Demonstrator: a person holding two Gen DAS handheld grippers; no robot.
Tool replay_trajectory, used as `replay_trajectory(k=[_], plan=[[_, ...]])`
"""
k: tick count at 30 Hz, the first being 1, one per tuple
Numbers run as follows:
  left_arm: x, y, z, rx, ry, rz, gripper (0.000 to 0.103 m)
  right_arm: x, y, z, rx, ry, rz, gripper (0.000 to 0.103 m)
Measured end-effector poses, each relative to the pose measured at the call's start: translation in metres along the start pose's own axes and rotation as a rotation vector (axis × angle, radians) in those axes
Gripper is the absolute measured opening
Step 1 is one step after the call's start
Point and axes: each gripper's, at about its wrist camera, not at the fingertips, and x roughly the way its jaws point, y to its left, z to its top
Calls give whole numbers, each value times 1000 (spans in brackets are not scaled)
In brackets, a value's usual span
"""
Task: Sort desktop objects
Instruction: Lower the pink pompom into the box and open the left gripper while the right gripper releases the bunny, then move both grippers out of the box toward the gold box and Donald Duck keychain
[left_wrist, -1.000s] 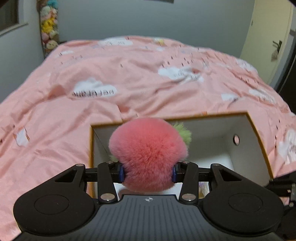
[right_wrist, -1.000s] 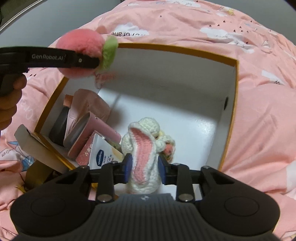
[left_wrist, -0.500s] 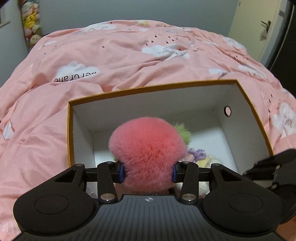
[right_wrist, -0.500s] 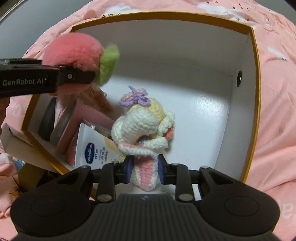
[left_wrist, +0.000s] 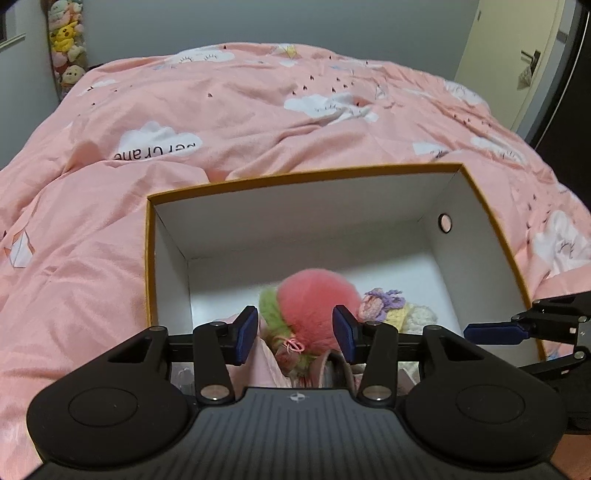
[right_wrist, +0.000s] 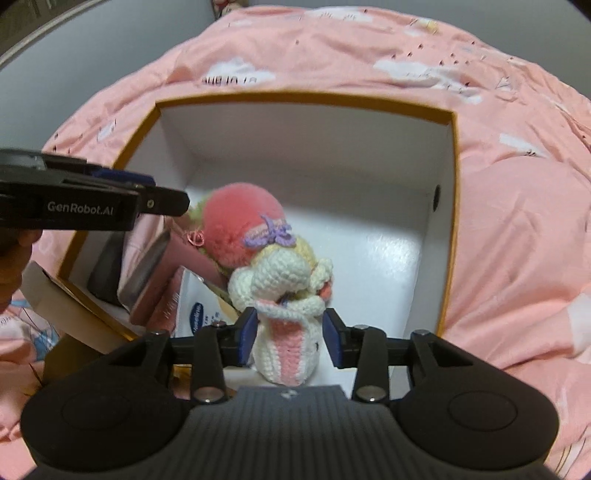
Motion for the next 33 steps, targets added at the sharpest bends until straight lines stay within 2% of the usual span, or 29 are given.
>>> replay_trajectory(k=[6,11,16,20,26,30,33], plan=[[-32,-3,-9,-26,-63,10,52,-20,9,-13,10,-132,-36,56],[-65,-5,-22,-63,-119,15,52,-43,11,-28,87,-236,-5,65],[-91,-12,-40,-81,-151,38,52,-62,23,-43,114,-337,4,67],[-104,-22,-58,-70,-167,73,52,-74,35,-55,113,-381,11,68],[-110,-28,-89,-90,-126,114,52,-75,53,-71,87,-362,6,74],[-103,-30,-109,-90,-52,142,52,-67,62,-78,87,-302,35,74],[-96,-33,-122,-70,13,178,52,-58,72,-82,70,-227,42,74]])
